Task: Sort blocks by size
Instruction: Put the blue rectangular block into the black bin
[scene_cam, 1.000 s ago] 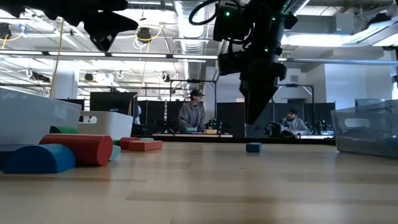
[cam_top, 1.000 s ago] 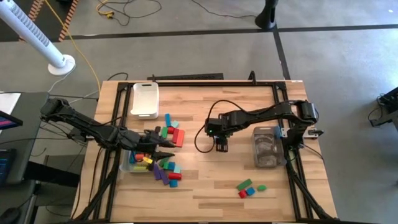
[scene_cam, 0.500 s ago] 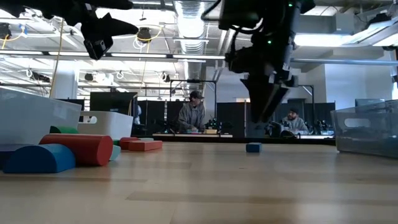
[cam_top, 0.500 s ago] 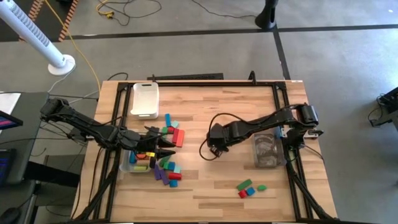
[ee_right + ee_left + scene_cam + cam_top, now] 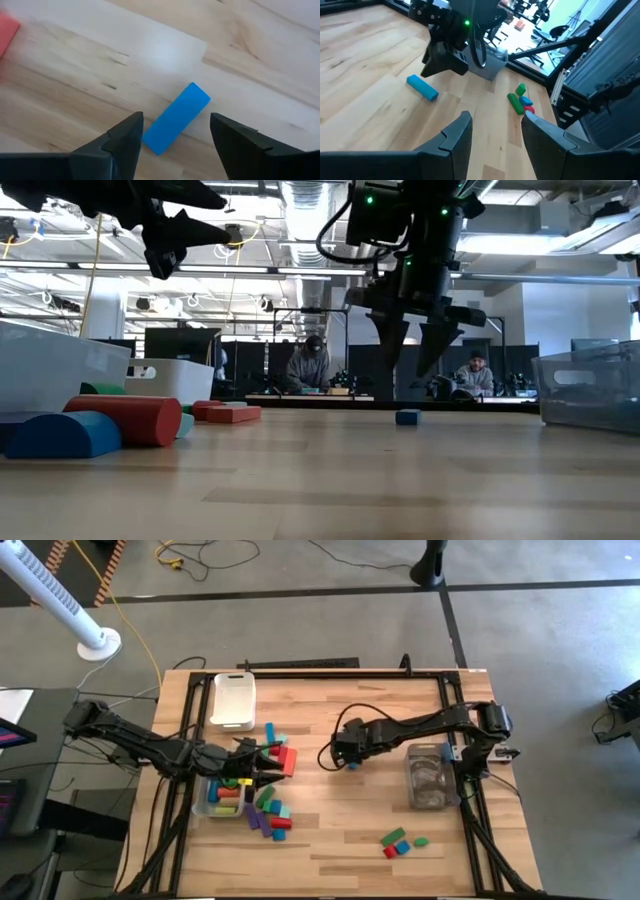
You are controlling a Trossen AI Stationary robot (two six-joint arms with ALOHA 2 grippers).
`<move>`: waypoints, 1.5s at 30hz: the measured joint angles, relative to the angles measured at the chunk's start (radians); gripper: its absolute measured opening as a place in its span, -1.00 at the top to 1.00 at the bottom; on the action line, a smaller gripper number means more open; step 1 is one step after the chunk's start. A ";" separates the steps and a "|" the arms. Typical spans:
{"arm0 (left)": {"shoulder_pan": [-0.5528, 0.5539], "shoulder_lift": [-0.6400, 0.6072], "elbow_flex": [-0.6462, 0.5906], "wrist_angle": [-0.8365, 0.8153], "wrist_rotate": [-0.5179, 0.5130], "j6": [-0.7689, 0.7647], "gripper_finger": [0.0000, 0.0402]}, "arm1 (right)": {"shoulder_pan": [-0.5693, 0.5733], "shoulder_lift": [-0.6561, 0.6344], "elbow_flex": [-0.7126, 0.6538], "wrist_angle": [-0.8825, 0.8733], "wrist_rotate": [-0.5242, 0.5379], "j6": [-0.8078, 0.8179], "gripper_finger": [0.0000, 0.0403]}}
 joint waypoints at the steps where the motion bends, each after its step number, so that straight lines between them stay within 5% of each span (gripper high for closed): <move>1: 0.004 0.000 0.000 -0.003 0.000 0.000 0.19 | -0.004 0.000 0.000 0.000 -0.003 0.019 -0.29; 15: 0.054 0.000 0.000 -0.028 0.000 0.011 0.19 | -0.033 0.001 -0.161 0.161 -0.074 0.226 -0.30; 24: 0.054 0.000 0.000 -0.029 0.000 0.015 0.19 | -0.058 0.001 -0.222 0.339 -0.074 0.172 -0.30; 45: 0.127 0.000 0.000 -0.029 0.000 0.016 0.19 | -0.001 0.018 -0.220 0.246 -0.071 -0.046 -0.29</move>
